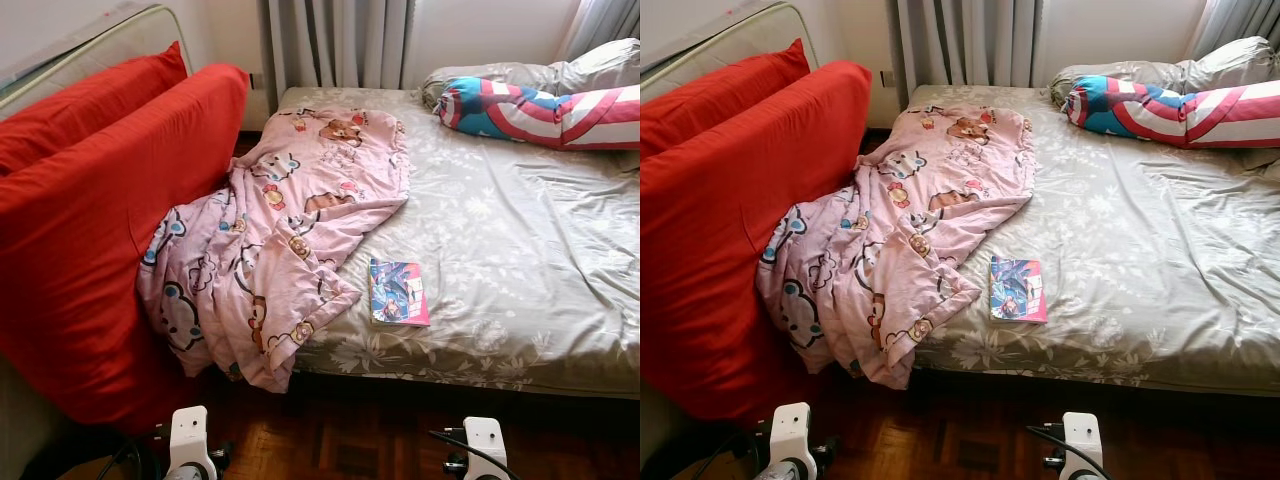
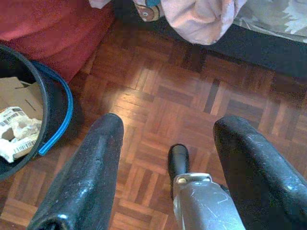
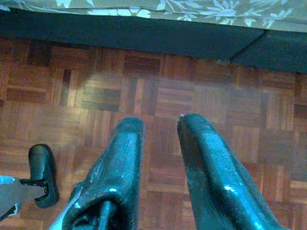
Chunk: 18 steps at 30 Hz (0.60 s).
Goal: Clean up the room
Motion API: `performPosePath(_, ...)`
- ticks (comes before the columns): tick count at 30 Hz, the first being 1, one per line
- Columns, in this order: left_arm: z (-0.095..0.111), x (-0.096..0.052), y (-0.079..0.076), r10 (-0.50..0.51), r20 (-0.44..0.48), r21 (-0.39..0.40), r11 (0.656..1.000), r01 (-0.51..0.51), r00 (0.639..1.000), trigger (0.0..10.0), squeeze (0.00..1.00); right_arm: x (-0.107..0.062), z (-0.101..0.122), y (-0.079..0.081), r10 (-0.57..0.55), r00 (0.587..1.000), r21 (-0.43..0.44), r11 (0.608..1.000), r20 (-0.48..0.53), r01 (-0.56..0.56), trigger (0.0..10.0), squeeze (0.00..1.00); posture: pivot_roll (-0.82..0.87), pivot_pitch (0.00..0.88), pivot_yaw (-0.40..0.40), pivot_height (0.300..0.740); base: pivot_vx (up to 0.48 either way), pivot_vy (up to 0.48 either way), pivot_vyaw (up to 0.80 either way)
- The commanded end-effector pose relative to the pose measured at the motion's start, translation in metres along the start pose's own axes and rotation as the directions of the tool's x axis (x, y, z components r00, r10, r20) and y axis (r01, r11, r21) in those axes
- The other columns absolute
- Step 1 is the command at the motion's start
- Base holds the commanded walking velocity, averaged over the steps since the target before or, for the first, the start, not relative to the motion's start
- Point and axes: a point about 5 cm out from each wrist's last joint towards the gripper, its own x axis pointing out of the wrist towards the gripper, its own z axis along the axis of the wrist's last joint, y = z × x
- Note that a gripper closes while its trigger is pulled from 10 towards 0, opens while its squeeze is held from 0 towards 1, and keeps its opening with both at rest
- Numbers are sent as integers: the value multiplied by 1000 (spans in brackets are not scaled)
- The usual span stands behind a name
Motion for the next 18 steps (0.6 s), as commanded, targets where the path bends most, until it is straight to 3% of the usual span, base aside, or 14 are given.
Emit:
performPosePath(1, 0, 0, 2, 10, -4, 1, 1000, -10, 1000, 10000, 0, 0, -2, 2, 4, 1000, -4, 1000, -11, -4, 10000, 0, 22, 39, 25, 740, 274, 0, 0)
performPosePath(18, -1, 0, 4, 13, -6, 2, 1000, -13, 1000, 10000, 0, 0, -2, 3, 7, 1000, -6, 1000, -13, -7, 10000, 0, 23, 41, 25, 740, 281, 0, 0)
